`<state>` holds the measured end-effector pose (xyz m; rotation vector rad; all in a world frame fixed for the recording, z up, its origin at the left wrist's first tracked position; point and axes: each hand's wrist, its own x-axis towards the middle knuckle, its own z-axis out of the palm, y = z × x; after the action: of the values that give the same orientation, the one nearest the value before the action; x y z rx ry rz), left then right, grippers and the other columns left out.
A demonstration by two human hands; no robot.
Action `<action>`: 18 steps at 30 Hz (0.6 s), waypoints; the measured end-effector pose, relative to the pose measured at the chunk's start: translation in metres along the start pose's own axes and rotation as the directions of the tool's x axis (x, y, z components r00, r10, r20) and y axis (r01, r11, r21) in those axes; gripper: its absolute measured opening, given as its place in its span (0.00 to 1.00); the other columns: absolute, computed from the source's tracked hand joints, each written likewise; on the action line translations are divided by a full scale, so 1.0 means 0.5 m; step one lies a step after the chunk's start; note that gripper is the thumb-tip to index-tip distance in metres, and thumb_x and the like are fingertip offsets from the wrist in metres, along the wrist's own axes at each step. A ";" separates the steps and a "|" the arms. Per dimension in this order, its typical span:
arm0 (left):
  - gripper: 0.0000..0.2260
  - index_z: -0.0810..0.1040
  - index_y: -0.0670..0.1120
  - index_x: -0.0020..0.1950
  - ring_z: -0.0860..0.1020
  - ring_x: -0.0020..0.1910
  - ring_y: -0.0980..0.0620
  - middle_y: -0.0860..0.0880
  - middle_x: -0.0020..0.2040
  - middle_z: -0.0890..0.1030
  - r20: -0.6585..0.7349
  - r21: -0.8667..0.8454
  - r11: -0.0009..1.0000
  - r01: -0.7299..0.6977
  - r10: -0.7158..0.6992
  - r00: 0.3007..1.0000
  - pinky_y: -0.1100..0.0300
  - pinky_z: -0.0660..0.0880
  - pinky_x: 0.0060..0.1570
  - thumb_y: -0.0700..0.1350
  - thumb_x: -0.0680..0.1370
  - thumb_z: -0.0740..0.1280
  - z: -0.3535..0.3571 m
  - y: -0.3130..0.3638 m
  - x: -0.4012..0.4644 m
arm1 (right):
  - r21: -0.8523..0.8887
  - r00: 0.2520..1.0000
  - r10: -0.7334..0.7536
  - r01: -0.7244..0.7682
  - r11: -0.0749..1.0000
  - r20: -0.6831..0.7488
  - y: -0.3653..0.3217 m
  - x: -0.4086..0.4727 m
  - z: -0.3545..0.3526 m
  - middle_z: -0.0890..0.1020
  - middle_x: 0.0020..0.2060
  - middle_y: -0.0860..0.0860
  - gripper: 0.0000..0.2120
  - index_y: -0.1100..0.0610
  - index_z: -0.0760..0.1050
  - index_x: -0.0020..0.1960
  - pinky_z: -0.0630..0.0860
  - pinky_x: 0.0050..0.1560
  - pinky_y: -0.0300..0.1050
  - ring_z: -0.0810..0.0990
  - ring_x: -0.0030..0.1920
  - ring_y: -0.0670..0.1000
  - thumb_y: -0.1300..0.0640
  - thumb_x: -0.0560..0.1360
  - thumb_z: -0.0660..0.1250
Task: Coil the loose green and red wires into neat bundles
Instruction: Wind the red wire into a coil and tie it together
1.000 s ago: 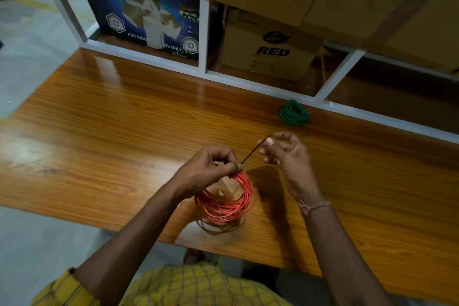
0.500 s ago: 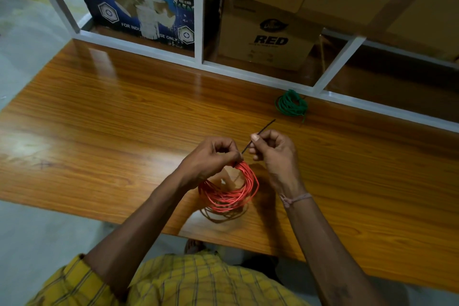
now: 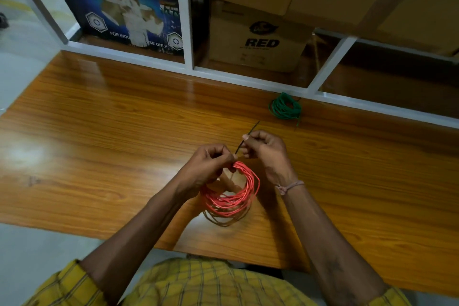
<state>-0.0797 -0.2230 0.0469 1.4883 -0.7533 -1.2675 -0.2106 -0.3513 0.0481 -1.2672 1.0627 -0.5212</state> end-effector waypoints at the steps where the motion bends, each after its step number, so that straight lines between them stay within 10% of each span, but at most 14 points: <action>1: 0.09 0.80 0.36 0.48 0.65 0.23 0.58 0.53 0.27 0.77 -0.015 -0.023 1.000 0.011 -0.011 1.000 0.63 0.58 0.25 0.41 0.84 0.69 0.002 -0.003 0.005 | 0.038 0.997 0.049 -0.051 0.998 0.057 -0.012 -0.002 -0.015 0.86 0.39 0.55 0.03 0.62 0.81 0.50 0.80 0.36 0.41 0.82 0.37 0.49 0.61 0.82 0.71; 9: 0.14 0.80 0.39 0.48 0.69 0.25 0.58 0.56 0.27 0.74 -0.159 -0.122 0.992 -0.020 0.001 0.987 0.64 0.67 0.28 0.50 0.83 0.70 0.032 -0.014 0.098 | -0.176 0.966 0.084 -0.041 0.983 0.243 -0.002 -0.021 -0.092 0.87 0.54 0.51 0.15 0.50 0.83 0.61 0.85 0.52 0.42 0.87 0.52 0.46 0.51 0.76 0.78; 18: 0.13 0.80 0.44 0.56 0.84 0.44 0.52 0.50 0.45 0.83 -0.228 -0.075 0.994 -0.075 0.056 0.972 0.61 0.79 0.42 0.50 0.89 0.60 0.047 0.053 0.282 | -0.474 0.976 -0.216 0.196 0.859 0.013 -0.070 0.197 -0.131 0.80 0.64 0.48 0.17 0.51 0.76 0.70 0.81 0.61 0.46 0.80 0.64 0.48 0.52 0.82 0.70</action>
<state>-0.0622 -0.3659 0.0262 1.4974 -0.5878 -1.0462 -0.2138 -0.4746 0.0500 -1.8261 1.1344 -0.4632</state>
